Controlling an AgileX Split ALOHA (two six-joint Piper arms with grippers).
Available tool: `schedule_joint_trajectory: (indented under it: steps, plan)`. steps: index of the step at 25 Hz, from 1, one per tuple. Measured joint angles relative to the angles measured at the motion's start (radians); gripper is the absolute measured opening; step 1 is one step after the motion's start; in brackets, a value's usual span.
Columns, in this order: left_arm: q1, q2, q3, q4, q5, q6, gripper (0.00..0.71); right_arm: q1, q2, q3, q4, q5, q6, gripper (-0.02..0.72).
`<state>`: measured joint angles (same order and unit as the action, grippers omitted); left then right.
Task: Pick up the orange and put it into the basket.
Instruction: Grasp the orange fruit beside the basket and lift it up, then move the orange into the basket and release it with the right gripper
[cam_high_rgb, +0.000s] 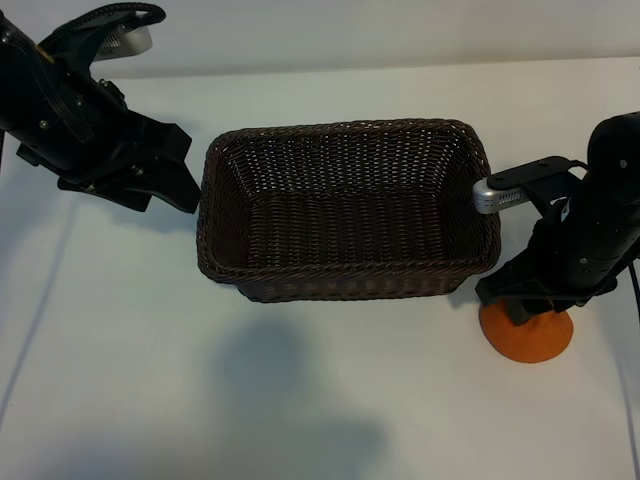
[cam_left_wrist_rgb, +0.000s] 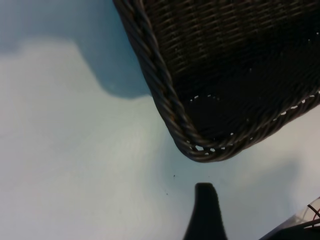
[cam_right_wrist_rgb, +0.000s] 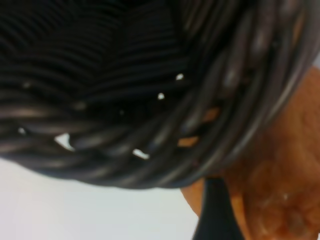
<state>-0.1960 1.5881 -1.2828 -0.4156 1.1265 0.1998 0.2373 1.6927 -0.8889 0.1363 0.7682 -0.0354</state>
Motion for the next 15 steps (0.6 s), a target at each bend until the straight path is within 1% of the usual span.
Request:
schedule_joint_trajectory:
  steps: [2,3,5,6,7,8,11,15]
  plan:
    - [0.000,0.000,0.000,0.000,-0.003,0.000,0.579,0.000,0.003,0.000,0.008,-0.007,0.000,0.435]
    - [0.000,0.000,0.000,0.000,-0.003,0.000,0.579,0.000,0.003,0.000,0.010,-0.007,0.000,0.401]
    - [0.000,0.000,0.000,0.000,-0.004,0.000,0.579,0.000,0.003,0.000,0.010,-0.005,-0.003,0.285]
    - [0.000,0.000,0.000,0.000,-0.005,0.000,0.579,0.000,0.003,0.000,0.010,-0.002,-0.008,0.202]
    - [0.000,0.000,0.000,0.000,-0.005,0.000,0.579,0.000,0.003,0.000,0.010,0.001,-0.011,0.134]
    - [0.000,0.000,0.000,0.000,-0.005,0.000,0.579,0.000,0.003,0.000,0.010,0.006,-0.016,0.104]
    - [0.000,0.000,0.000,0.000,-0.005,0.000,0.579,0.000,0.003,-0.012,0.009,0.039,-0.025,0.094]
    - [0.000,0.000,0.000,0.000,-0.005,0.000,0.579,0.000,0.003,-0.049,-0.020,0.109,-0.029,0.094]
